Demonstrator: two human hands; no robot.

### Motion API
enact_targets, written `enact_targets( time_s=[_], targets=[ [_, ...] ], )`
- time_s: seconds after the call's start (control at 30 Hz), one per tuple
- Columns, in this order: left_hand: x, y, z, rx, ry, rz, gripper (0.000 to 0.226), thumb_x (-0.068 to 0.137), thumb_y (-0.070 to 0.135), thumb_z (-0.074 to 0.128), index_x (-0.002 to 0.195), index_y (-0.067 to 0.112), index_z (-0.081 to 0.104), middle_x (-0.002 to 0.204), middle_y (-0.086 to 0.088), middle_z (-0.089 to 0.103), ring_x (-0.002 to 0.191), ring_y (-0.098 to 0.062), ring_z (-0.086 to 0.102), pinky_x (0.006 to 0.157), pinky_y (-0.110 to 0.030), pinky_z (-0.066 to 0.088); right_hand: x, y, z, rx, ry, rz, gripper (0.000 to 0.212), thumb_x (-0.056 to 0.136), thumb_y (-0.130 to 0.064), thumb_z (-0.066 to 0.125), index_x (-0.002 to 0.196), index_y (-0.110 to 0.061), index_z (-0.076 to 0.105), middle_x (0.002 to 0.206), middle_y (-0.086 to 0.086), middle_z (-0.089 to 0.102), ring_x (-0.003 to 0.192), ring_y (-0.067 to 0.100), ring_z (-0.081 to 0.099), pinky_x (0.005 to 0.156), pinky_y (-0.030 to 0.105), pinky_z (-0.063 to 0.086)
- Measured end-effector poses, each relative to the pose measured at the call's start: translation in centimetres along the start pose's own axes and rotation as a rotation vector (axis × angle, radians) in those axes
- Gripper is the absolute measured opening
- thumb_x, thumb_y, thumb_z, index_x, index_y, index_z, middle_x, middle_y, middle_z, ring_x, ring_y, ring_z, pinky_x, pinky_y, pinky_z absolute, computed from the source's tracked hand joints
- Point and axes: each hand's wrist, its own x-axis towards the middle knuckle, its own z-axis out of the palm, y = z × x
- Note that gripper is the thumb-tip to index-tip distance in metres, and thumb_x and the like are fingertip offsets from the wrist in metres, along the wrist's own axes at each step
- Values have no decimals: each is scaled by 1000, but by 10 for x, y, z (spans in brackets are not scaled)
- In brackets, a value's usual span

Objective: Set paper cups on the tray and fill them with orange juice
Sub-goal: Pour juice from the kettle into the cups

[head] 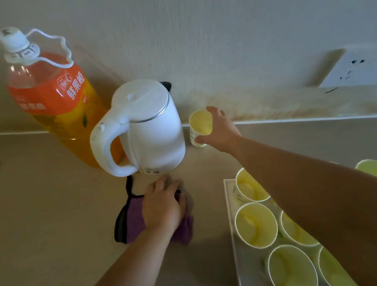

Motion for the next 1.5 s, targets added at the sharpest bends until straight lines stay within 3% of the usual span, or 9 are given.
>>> enact_targets(
  time_s=[0.43, 0.53, 0.67, 0.8, 0.93, 1.0, 1.2, 1.33, 1.5],
  targets=[
    [4, -2, -10, -77, -67, -7, 45, 95, 37, 48, 140, 31, 46, 151, 7, 32, 137, -20, 25, 105, -30, 33, -4, -6, 11, -44, 34, 48, 115, 65, -38, 84, 151, -20, 10, 152, 8, 23, 138, 29, 29, 106, 44, 35],
    [0, 1, -29, -288, -59, -24, 38, 96, 35, 51, 133, 25, 54, 142, 7, 45, 131, -16, 40, 102, -29, 37, -17, -7, -2, -153, 206, -51, 96, 72, -44, 78, 148, -19, 24, 147, 5, 31, 132, 29, 31, 108, 41, 31],
    [-26, 1, -77, -502, 387, 55, 17, 92, 32, 57, 97, 21, 68, 90, 8, 64, 84, -7, 60, 72, -23, 47, -39, -27, -22, 83, 298, -218, 42, 89, -27, 63, 128, -16, 53, 128, 0, 50, 103, 14, 51, 92, 30, 43],
    [-28, -14, -122, -642, 845, -20, 34, 83, 35, 61, 111, 15, 57, 101, 9, 49, 93, -17, 53, 77, -31, 49, -50, -70, -33, 338, 39, -129, 34, 98, -28, 48, 129, -17, 54, 127, 0, 55, 100, 16, 61, 85, 28, 50],
    [-6, -21, -138, -833, 580, -146, 45, 89, 32, 64, 129, 18, 49, 118, 6, 52, 111, -17, 52, 85, -32, 42, -48, -100, -24, 425, -109, -17, 31, 98, -22, 43, 123, -9, 56, 125, 12, 57, 115, 30, 55, 104, 45, 42],
    [0, -20, -140, -890, 446, -150, 47, 89, 30, 65, 131, 20, 47, 118, 7, 53, 108, -13, 52, 83, -29, 40, -44, -105, -21, 385, -119, -12, 31, 99, -17, 40, 123, -8, 56, 125, 9, 55, 118, 27, 51, 106, 39, 39],
    [23, -39, -152, -1053, 166, -97, 34, 78, 31, 74, 107, 16, 65, 85, 5, 66, 79, -11, 61, 65, -20, 44, -40, -104, -17, 429, -161, 59, 27, 94, -9, 41, 108, -12, 64, 114, 5, 60, 112, 26, 54, 103, 42, 43],
    [27, -37, -142, -1065, 264, -113, 16, 79, 26, 75, 82, 20, 61, 68, 1, 56, 66, -13, 53, 59, -19, 43, -43, -103, -18, 493, -178, 18, 36, 95, -2, 42, 127, -9, 56, 133, 9, 54, 124, 27, 49, 106, 40, 40],
    [20, -31, -132, -1064, 419, -107, 23, 76, 25, 78, 82, 14, 58, 66, 4, 55, 62, -12, 52, 49, -10, 41, -42, -102, -21, 458, -218, 23, 34, 92, -4, 44, 124, -7, 58, 130, 9, 56, 123, 24, 50, 106, 41, 41]
  ],
)
